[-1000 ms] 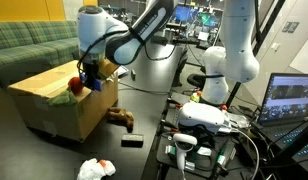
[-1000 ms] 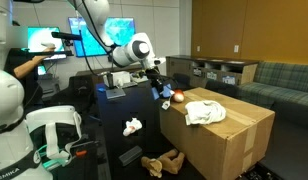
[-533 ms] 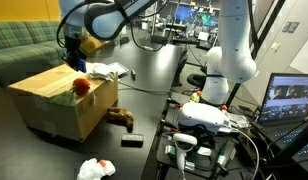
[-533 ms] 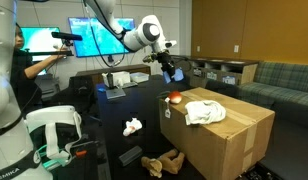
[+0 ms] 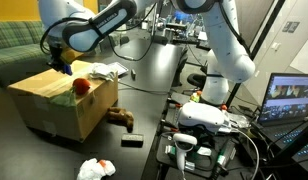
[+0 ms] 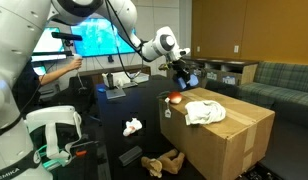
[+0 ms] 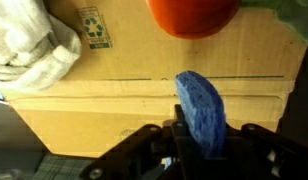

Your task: Put the objects on the table on the box and the objects on the box on the table

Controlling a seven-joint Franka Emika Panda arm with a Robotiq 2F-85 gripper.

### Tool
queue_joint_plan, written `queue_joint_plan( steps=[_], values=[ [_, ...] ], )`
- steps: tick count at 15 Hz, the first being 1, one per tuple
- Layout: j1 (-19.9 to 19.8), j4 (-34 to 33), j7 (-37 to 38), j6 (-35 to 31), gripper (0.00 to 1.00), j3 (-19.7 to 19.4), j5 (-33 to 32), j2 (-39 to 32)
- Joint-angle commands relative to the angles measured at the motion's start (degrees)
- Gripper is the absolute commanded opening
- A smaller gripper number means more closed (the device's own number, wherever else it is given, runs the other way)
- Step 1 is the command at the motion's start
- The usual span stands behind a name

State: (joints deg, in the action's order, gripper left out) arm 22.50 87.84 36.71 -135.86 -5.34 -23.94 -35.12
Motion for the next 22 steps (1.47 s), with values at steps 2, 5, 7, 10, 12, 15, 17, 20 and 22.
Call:
queue_joint_plan(
  steps=[2, 5, 7, 10, 12, 15, 17, 20, 22],
  values=[
    [0.11, -16.50, 0.27, 4.11, 0.03, -1.26, 0.83, -12.76],
    [0.04, -24.20, -0.27, 6.53, 0.03, -2.08, 1.67, -18.38],
    [0.00, -29.15, -0.32, 8.47, 0.03, -2.78, 1.88, -21.53],
    [-0.29, -36.19, 0.04, 11.74, 0.04, -4.05, 1.86, -25.86],
    [-0.49, -40.55, 0.46, 13.94, 0.06, -5.00, 1.72, -28.73],
    [-0.87, -45.55, 0.96, 16.82, 0.38, -6.18, 1.62, -32.06],
    [-1.21, -47.88, 0.93, 18.23, 0.46, -6.44, 1.83, -33.26],
    [-1.80, -50.12, 1.05, 19.88, 0.68, -5.67, 1.75, -33.14],
    [-1.89, -50.54, 1.12, 20.01, 0.84, -5.35, 1.83, -32.10]
  ],
)
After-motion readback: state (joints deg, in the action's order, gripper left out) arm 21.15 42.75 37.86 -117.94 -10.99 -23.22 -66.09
